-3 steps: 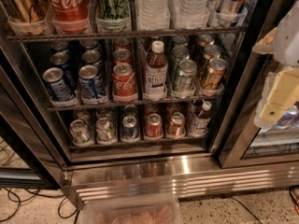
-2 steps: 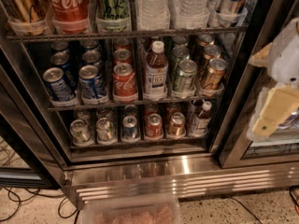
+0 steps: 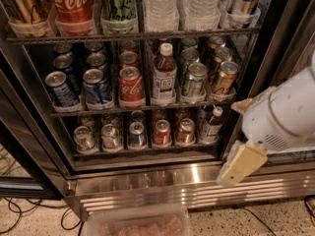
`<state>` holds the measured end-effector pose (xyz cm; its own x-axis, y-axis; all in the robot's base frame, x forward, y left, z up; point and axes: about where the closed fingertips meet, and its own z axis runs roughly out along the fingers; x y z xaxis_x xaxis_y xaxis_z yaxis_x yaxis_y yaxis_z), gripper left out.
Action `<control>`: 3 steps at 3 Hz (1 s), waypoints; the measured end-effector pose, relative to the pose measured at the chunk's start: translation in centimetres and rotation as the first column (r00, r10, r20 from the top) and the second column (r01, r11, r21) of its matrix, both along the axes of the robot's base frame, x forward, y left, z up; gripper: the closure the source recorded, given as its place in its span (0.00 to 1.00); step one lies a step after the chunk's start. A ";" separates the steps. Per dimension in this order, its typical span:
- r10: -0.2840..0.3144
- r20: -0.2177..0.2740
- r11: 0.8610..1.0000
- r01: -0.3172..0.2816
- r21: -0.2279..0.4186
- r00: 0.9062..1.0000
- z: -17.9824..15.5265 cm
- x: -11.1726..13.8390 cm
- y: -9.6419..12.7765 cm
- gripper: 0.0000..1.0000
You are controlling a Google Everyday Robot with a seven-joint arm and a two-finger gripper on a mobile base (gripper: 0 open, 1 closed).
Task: Pick 7up can from bottom shelf of fridge
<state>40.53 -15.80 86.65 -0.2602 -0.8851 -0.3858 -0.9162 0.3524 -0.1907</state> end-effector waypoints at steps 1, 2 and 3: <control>0.024 -0.026 0.988 -0.020 0.155 0.999 -5.6 0.0 3.8 0.00; 0.055 -0.058 0.951 -0.035 0.308 0.997 -9.3 0.0 7.1 0.00; 0.057 -0.059 0.946 -0.035 0.322 0.997 -9.1 0.0 7.5 0.00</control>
Offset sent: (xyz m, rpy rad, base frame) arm 0.0005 0.1061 -0.1353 0.5073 0.1201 0.0704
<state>40.53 -8.31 77.57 -0.2568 -0.7289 -0.6346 -0.9396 0.3421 -0.0127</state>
